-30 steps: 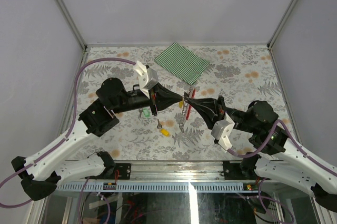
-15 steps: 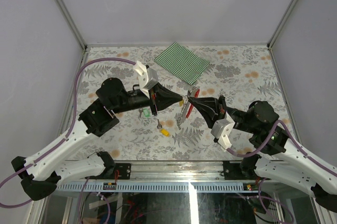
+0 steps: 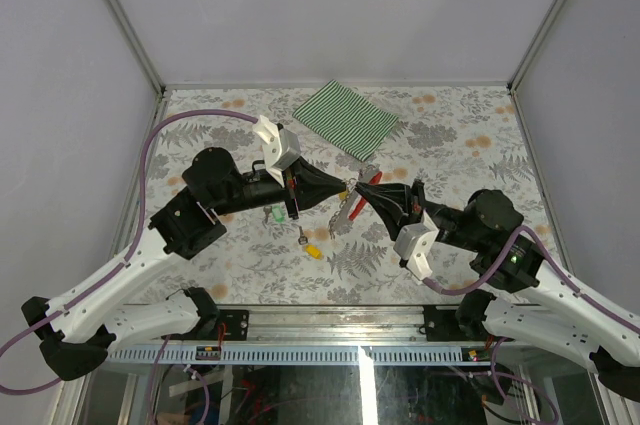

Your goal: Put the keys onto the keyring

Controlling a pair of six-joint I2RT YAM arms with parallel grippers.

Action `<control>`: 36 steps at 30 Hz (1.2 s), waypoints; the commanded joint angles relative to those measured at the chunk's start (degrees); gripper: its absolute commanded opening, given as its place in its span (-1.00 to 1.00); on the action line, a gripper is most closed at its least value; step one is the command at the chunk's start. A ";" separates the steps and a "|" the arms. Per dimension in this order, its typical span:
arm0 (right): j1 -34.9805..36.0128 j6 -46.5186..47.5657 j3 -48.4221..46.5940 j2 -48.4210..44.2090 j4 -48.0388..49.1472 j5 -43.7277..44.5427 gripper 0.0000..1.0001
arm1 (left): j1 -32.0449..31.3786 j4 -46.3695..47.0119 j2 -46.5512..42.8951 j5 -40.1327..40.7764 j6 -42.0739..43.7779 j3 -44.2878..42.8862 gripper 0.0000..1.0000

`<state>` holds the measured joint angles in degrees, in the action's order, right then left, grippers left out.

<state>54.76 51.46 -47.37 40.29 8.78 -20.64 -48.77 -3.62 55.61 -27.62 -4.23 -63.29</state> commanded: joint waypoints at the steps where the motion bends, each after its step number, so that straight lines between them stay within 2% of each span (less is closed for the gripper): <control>1: 0.27 1.31 -1.56 0.03 2.18 0.13 -1.00 | -0.09 2.64 -0.24 0.07 -0.34 -0.48 -1.00; 8: 0.26 2.41 -1.98 -0.17 0.93 0.60 -1.00 | -0.08 2.20 -0.93 0.75 -0.12 -0.56 -1.00; 13: 0.30 3.81 -2.99 -1.57 -2.97 0.06 -1.00 | -0.10 -0.49 -2.25 4.23 2.21 -0.77 -1.00; 16: 0.31 1.62 -3.92 -2.24 -4.40 -1.09 -1.00 | -0.11 -0.84 -2.94 6.17 3.87 -0.19 -1.00; 19: 0.29 -5.07 -5.83 -2.41 -5.29 -2.25 -1.00 | -0.09 0.73 -3.58 6.27 5.49 1.11 -1.00; 27: 0.36 -32.37 -16.04 2.60 -9.43 -1.01 -0.95 | -0.10 5.17 -5.30 6.82 7.16 4.98 -1.00; 31: 0.31 -38.45 -19.68 5.68 -13.60 1.28 -0.95 | 0.05 3.81 -5.15 8.32 6.50 5.26 -1.00; 36: 0.31 -42.00 -24.58 9.76 -19.71 5.95 -0.99 | 4.86 5.82 -5.87 2.99 5.36 7.44 -1.00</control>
<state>54.76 16.29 -66.70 46.92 -6.81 -19.38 -47.64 -2.87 50.89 -21.54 1.39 -57.52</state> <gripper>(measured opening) 0.019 0.009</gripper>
